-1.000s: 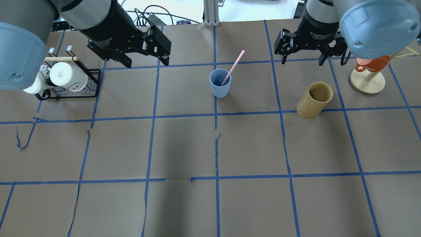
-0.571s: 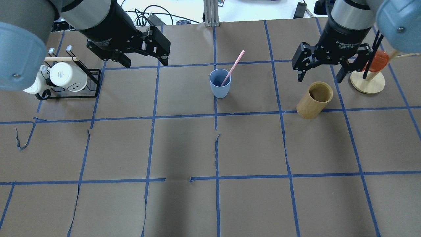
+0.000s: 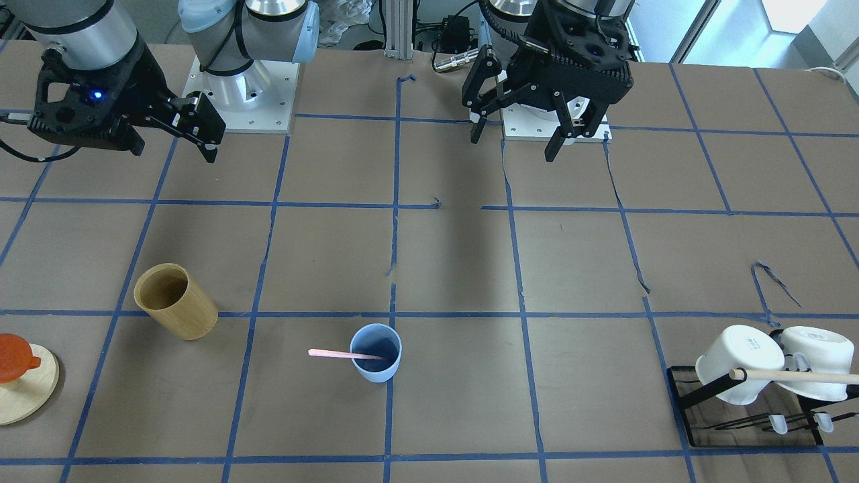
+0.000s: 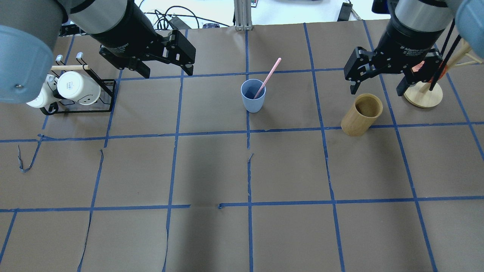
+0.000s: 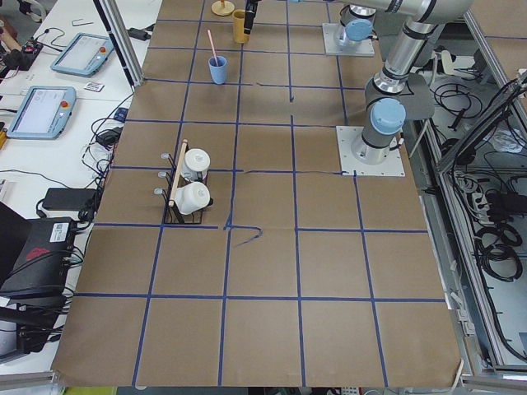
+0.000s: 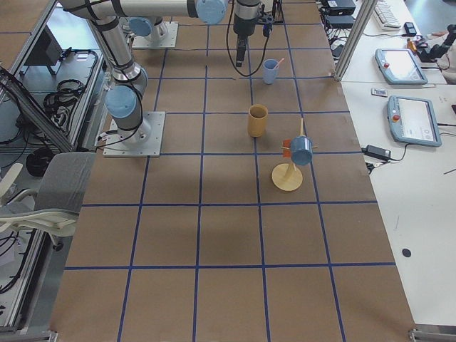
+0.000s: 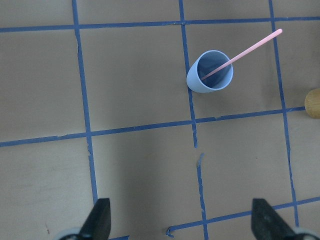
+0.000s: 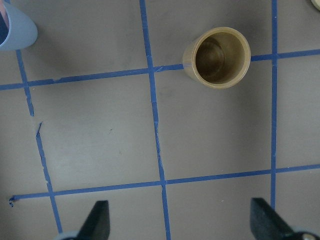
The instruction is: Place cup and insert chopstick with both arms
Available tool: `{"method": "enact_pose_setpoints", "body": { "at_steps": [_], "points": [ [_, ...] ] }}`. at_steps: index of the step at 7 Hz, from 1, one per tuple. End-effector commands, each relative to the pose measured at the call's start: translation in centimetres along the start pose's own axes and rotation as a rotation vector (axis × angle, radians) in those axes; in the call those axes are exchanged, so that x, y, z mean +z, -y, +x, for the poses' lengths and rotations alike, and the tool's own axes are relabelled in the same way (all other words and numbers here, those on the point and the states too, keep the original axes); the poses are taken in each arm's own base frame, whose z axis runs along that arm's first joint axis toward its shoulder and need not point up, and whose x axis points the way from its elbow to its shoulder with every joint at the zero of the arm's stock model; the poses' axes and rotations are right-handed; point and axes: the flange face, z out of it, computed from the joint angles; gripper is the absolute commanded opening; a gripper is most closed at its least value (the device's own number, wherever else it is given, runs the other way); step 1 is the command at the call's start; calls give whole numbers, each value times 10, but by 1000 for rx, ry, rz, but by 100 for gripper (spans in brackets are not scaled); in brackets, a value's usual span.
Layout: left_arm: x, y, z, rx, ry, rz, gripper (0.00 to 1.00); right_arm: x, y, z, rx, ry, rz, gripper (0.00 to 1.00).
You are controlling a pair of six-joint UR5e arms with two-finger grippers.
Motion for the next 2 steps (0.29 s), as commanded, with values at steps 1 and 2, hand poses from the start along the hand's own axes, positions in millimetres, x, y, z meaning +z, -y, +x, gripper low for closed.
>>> {"method": "enact_pose_setpoints", "body": {
  "at_steps": [1, 2],
  "points": [
    [1, 1, -1, -3, -3, 0, 100, -3, -4, -1, 40, 5, -12, 100],
    [1, 2, -1, -3, -4, 0, 100, -2, -4, -1, 39, 3, -9, 100]
  ]
}}
